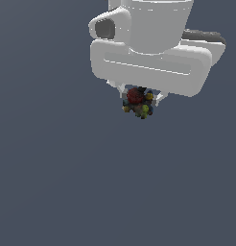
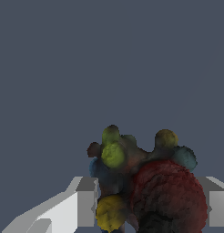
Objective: Pick up the object and move it to a goal position.
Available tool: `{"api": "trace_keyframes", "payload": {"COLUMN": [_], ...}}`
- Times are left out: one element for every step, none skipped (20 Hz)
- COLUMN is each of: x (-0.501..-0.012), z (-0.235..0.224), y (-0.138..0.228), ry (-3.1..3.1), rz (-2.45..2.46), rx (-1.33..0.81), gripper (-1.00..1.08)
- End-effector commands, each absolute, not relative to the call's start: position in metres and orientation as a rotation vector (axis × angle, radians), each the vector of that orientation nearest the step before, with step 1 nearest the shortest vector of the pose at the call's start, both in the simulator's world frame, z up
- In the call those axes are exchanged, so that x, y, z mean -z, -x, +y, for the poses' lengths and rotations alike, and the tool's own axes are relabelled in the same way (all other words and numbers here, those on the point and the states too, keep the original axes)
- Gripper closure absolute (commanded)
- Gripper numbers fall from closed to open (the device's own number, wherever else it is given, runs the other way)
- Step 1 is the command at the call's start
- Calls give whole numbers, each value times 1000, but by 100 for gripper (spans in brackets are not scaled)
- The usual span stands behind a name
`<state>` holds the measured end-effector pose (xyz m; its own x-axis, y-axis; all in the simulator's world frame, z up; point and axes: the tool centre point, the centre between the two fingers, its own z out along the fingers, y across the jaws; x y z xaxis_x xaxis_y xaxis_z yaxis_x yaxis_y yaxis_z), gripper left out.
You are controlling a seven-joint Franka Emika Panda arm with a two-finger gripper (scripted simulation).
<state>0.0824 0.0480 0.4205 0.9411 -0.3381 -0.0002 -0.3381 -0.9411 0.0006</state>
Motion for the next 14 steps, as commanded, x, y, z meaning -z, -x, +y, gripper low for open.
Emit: {"api": "trace_keyframes", "payload": {"x": [-428,-430,-432,-433,-435,-436,-437,-438,-439,-439,-440,-440,-440,-440], "z": [49,50,50,51,51,51,52,52,52,52,52,52,52,52], "y": [-85,-86,-87,-88,-89,-89,-90,-90,-90,-91,-91,-91,-91,-91], "ry": [-3095,-3095,-3095,-3095,-3095,-3095,-3095,-3095,-3095,-3095,-3095,-3095,-3095,-3095], "rz": [-539,-539,-539,-539,-539,-539,-539,-539,-539,-539,-539,-539,-539,-539], "rx": [0,0,0,0,0,0,0,0,0,0,0,0,0,0], "gripper": [108,108,108,108,108,108,108,108,108,108,108,108,108,108]}}
